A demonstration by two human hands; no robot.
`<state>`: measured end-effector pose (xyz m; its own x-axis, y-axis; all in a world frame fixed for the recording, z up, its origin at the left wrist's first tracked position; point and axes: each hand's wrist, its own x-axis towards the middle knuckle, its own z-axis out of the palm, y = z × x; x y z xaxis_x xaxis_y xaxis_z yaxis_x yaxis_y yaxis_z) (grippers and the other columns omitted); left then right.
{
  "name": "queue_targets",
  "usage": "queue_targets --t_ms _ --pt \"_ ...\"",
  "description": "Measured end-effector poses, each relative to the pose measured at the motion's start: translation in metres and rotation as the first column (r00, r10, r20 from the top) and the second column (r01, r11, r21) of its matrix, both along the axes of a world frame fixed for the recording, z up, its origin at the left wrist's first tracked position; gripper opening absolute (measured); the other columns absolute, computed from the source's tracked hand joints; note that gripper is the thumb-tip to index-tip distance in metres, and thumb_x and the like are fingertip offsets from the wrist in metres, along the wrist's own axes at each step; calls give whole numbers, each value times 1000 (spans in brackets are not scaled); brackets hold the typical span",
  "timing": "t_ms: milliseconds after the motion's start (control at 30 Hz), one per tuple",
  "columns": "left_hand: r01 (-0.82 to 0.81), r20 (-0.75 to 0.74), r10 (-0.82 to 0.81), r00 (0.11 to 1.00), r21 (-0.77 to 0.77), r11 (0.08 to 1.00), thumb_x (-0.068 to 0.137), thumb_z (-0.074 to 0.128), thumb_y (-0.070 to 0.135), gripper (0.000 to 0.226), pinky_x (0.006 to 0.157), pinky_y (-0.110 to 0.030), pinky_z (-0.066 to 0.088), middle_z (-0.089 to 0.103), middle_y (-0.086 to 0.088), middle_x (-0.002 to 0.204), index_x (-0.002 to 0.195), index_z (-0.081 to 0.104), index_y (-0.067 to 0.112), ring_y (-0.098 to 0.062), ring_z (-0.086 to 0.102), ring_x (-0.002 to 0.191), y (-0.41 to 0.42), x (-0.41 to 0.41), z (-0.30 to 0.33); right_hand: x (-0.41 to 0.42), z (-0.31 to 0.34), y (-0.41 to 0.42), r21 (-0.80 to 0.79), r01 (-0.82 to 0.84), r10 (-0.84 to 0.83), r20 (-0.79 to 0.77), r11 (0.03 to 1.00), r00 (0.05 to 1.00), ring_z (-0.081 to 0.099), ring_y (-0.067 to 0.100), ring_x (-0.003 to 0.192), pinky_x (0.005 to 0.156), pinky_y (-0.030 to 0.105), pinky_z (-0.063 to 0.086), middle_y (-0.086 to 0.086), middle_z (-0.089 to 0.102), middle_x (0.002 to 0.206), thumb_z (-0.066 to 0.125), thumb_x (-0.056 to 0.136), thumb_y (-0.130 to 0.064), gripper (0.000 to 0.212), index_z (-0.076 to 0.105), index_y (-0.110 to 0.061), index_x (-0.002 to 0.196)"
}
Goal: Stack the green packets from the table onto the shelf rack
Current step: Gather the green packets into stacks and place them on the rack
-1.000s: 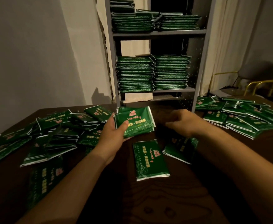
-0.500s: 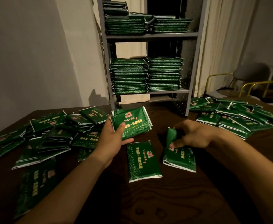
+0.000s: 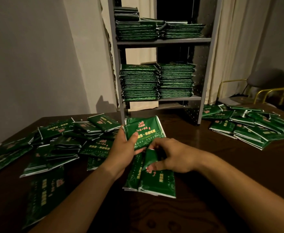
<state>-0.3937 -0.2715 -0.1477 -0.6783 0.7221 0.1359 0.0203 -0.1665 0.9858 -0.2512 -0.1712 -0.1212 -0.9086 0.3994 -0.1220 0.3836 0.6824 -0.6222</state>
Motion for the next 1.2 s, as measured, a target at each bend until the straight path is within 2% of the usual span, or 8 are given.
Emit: queue_targets --t_ms 267,467,633,767,900,1000,1133,1200 --pt "-59 35 59 998 -19 998 101 55 8 21 83 -39 61 74 2 112 110 61 26 -16 73 98 -8 -6 5 13 13 4 -195 -20 13 -35 981 999 72 10 95 87 28 58 -2 77 102 77 85 -14 18 70 -20 100" --pt "-33 66 32 997 12 999 102 54 8 25 96 -46 54 75 5 113 116 62 26 -20 69 110 -13 -3 11 31 5 37 -433 211 -339 -241 876 909 73 26 95 86 41 59 7 76 100 68 91 -8 16 67 -11 107" --pt "-24 69 19 997 65 998 95 57 -4 35 100 -42 53 76 1 111 117 62 23 -18 70 108 -15 0 17 33 15 47 -544 363 -495 -113 756 861 67 16 66 50 25 52 10 70 99 66 93 -11 25 59 -15 116" --pt "50 -65 -49 997 17 999 97 56 -2 35 108 -45 47 75 5 112 115 63 27 -14 68 113 -17 8 17 28 13 48 -794 305 -595 -87 526 799 53 11 39 33 18 41 10 64 58 51 99 -7 19 61 -3 115" --pt "172 -92 -173 981 -14 985 96 42 -8 50 102 -40 52 74 3 109 112 65 34 -17 66 113 -17 16 16 23 11 40 -976 145 -710 -15 164 704 67 16 48 38 20 52 17 69 67 50 98 -3 15 63 -1 105" --pt "313 -57 -311 949 44 949 77 44 -1 53 100 -45 52 71 -8 115 118 64 27 -29 64 116 -19 15 15 18 8 33 -995 70 -747 -2 65 665 72 21 56 42 23 55 25 71 81 48 97 1 21 63 3 111" --pt "301 -220 -314 924 -89 949 80 68 13 54 103 -44 51 71 10 117 121 54 44 -12 65 116 -17 18 9 20 9 27 -998 41 -755 -5 42 656 74 26 63 42 25 55 29 70 102 49 99 -3 27 61 0 123" --pt "140 -318 -185 930 -158 977 93 70 24 34 105 -41 49 71 17 113 115 55 45 -3 64 113 -12 19 5 19 11 24 -976 140 -735 -26 164 678 72 22 59 40 23 53 25 72 96 53 100 -11 23 59 -5 121"
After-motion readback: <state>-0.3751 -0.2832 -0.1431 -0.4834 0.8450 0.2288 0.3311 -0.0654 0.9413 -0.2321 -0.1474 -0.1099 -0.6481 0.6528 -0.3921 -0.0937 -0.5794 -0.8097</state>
